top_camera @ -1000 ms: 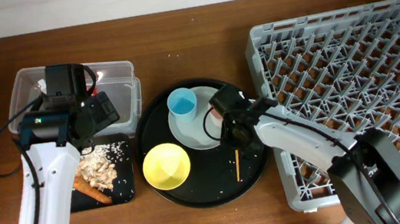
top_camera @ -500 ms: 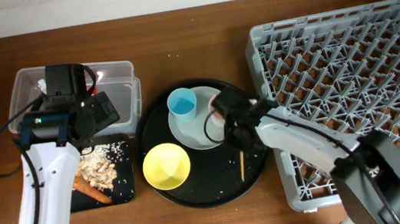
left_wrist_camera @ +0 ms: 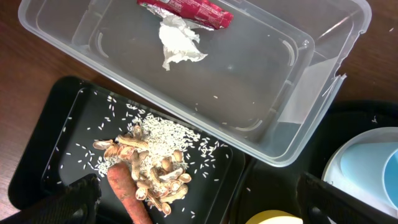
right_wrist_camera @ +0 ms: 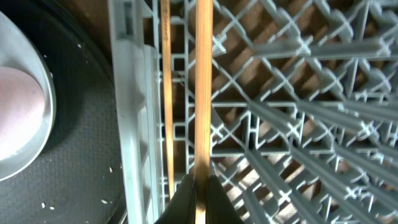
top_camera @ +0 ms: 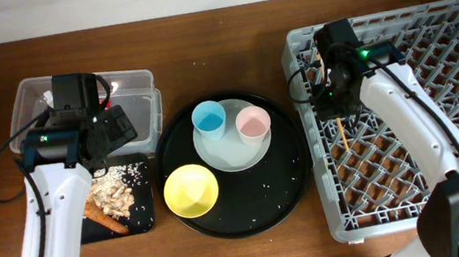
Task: Sort waste into correct bins and load items into the dishwasher rack
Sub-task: 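Carry the second chopstick into the grey dish rack and release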
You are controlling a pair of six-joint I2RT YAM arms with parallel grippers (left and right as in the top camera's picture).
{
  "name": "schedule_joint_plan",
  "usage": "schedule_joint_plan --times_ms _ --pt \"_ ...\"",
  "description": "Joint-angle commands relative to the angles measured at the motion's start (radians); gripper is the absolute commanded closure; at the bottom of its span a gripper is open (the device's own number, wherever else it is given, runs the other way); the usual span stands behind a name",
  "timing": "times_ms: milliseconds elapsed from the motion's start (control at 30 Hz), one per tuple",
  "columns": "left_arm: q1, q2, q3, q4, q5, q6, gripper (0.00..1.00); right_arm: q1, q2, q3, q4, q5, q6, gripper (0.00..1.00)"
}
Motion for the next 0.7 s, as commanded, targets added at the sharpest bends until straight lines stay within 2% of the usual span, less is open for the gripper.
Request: schedule_joint_plan --times_ms 0,300,333,367,400,567,600,633,667 --pt "0.003 -0.011 0.010 0.000 -0.007 -0.010 0.01 -0.005 0.004 0.009 0.016 -0.024 -0.062 0.96" --pt "0.003 -0.011 0.010 0.000 -0.007 -0.010 0.01 -0.005 0.014 -0.029 0.007 -0.085 -0.062 0.95" --pt "0.003 -0.011 0.010 0.000 -0.007 -0.010 0.01 -0.005 0.014 -0.039 0.014 -0.085 -0.062 0.71" --pt "0.003 -0.011 0.010 0.000 -0.007 -0.010 0.01 -0.005 0.014 -0.040 0.014 -0.085 -0.062 0.54" --pt "0.003 -0.011 0.010 0.000 -0.007 -0.010 0.01 -0.005 0.014 -0.040 0.014 -0.085 -0.062 0.48" --pt "0.003 -0.011 0.010 0.000 -0.007 -0.010 0.01 -0.005 0.014 -0.038 0.025 -0.110 -0.055 0.48" --pt "0.003 -0.011 0.010 0.000 -0.007 -0.010 0.01 -0.005 0.014 -0.009 0.023 -0.143 -0.013 0.47" --pt "0.003 -0.011 0.010 0.000 -0.007 -0.010 0.01 -0.005 0.013 0.032 -0.005 -0.147 -0.013 0.45" --pt "0.003 -0.011 0.010 0.000 -0.007 -0.010 0.01 -0.005 0.012 0.140 -0.122 -0.185 -0.013 0.45"
